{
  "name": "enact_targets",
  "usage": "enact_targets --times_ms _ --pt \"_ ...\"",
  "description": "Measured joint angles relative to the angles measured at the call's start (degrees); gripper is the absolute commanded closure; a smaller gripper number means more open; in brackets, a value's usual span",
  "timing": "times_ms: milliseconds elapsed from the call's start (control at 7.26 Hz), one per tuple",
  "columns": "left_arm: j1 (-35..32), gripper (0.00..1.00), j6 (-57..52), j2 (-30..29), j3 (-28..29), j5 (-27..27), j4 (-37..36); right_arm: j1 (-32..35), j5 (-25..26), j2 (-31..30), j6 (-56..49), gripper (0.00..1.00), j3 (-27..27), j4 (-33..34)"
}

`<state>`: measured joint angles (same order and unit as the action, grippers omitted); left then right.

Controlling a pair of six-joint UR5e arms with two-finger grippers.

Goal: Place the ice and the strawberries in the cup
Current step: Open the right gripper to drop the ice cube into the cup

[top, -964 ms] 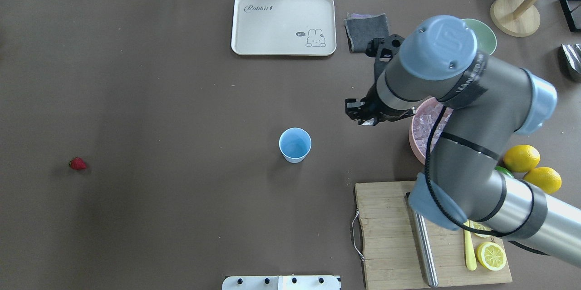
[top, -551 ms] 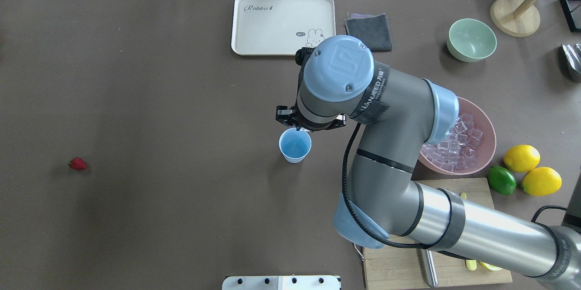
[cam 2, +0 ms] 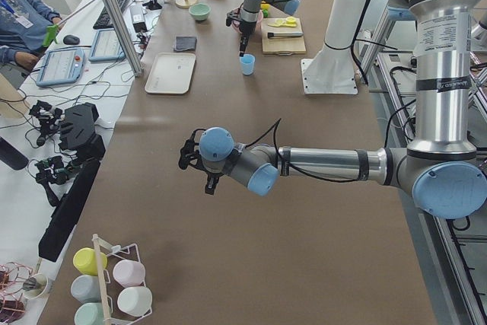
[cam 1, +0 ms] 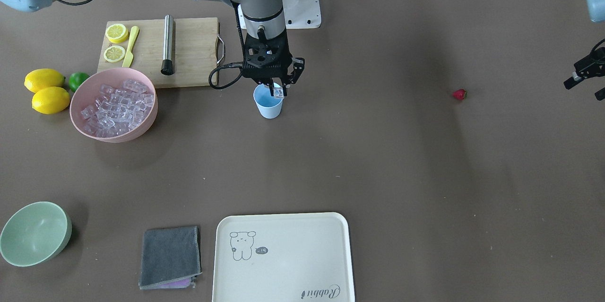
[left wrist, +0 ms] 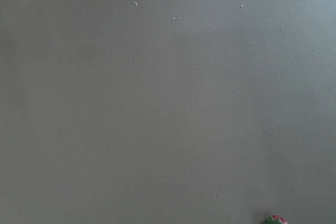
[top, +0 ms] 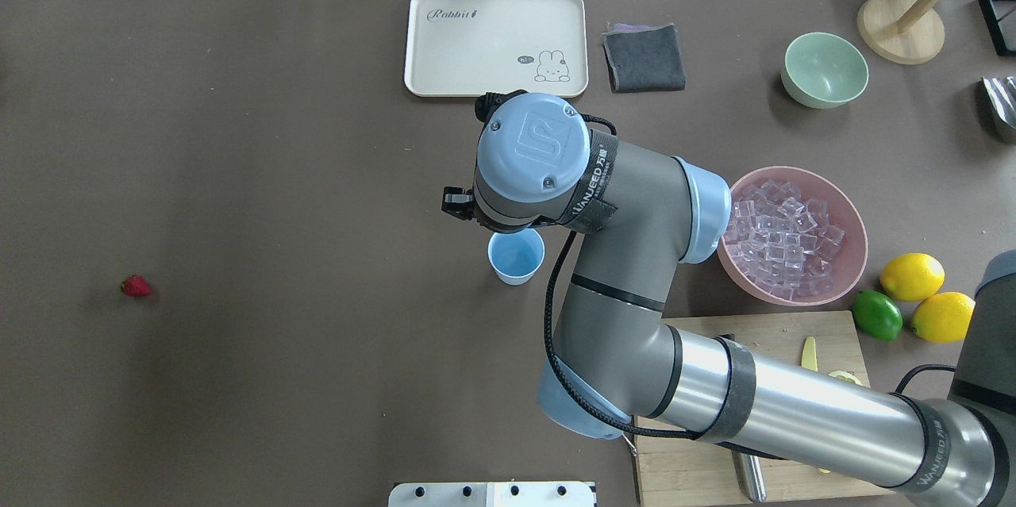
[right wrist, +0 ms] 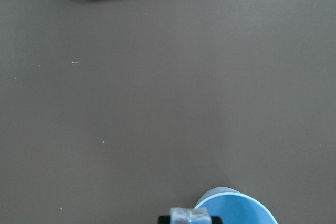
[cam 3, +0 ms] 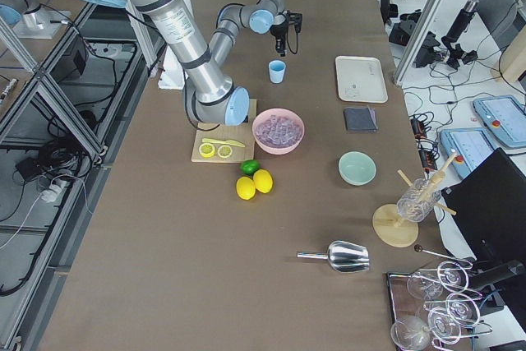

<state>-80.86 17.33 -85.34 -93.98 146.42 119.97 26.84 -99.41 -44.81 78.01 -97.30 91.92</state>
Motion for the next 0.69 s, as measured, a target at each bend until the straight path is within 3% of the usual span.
enact_targets --times_ms 138,276,413,551,689 --pt "0.0 0.02 0.0 0.0 0.0 0.0 0.0 -0.1 -0.2 -0.7 -0.2 1.0 -0.1 0.1" --pt "0.0 0.02 0.0 0.0 0.0 0.0 0.0 -0.1 -0.4 -1.3 -0.4 0.92 -0.4 0.9" --pt "0.0 0.02 0.0 0.0 0.0 -0.1 0.0 -0.2 -0.4 -1.3 -0.5 0.08 -0.8 2.2" --pt "0.0 0.02 0.0 0.0 0.1 -0.1 0.2 -0.5 -0.4 -1.2 -0.4 0.01 -0.9 2.8" --pt "0.0 0.02 0.0 0.0 0.1 -0.1 0.4 -0.7 -0.3 -1.1 -0.1 0.01 -0.9 3.0"
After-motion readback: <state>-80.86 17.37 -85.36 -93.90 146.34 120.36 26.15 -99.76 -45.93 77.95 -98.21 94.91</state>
